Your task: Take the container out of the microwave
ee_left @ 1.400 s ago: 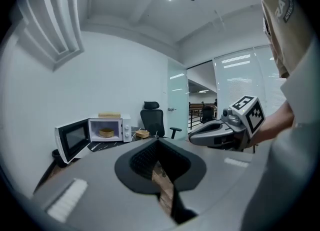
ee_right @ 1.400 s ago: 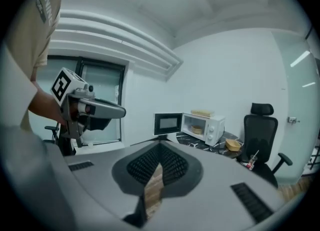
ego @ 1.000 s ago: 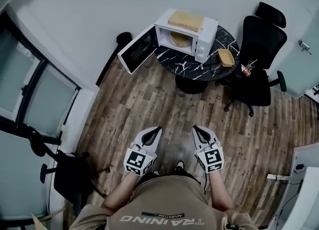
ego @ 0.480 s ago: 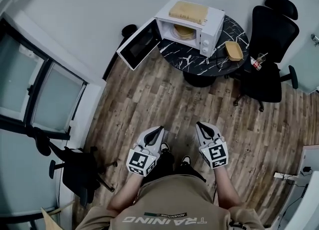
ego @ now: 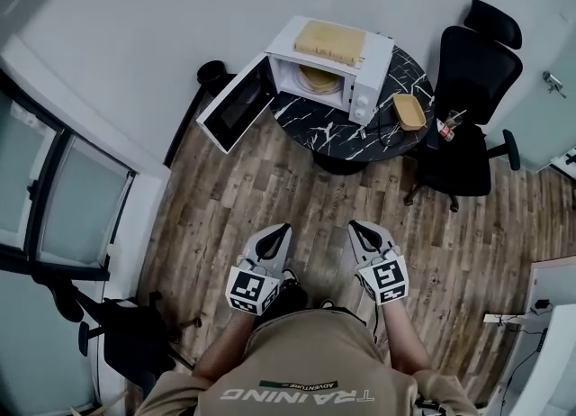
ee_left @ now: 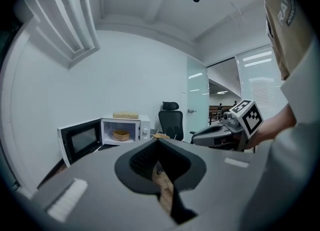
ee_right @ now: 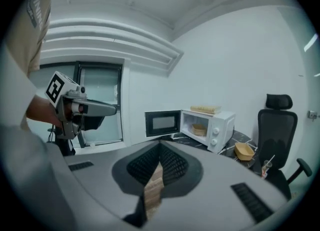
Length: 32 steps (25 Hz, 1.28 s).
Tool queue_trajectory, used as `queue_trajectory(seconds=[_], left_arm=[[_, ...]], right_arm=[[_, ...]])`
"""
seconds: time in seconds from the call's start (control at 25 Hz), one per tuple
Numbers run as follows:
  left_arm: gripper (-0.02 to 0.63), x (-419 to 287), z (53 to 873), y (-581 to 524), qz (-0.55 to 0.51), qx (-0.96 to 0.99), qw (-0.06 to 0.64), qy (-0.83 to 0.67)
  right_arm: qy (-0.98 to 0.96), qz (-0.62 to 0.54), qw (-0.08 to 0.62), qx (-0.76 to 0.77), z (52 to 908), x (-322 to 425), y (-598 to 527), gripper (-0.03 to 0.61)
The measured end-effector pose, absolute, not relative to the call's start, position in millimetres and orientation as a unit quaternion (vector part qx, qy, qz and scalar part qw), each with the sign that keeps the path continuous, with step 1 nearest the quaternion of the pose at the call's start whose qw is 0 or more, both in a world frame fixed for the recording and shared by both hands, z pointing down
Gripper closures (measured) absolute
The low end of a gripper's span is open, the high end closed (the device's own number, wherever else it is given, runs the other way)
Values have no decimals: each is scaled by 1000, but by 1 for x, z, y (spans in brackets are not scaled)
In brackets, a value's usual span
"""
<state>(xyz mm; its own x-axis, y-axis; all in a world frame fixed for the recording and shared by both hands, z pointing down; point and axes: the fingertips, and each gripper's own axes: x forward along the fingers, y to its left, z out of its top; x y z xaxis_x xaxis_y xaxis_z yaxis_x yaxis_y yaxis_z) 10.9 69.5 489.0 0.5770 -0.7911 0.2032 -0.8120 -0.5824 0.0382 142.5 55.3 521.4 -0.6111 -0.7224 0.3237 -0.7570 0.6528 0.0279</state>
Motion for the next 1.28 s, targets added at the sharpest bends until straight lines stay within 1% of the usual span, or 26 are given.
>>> queue_trajectory(seconds=[0.16, 0.52, 0.76, 0.96, 1.28], left_arm=[[612, -12, 481, 30, 75, 893, 56, -440], [612, -61, 497, -47, 81, 907, 73, -407], [612, -76, 512, -78, 81, 913, 85, -391], [612, -77, 523, -95, 81, 910, 104, -394], [612, -70, 528, -142, 105, 898, 99, -415]], right_arm=[[-891, 46, 151, 426, 510, 123, 21, 571], [-874, 54, 159, 456, 512, 73, -37, 571], [-863, 68, 172, 469, 526, 56, -53, 571], [-861, 74, 192, 465, 536, 59, -69, 571], [-874, 76, 174, 447, 552, 64, -138, 571]])
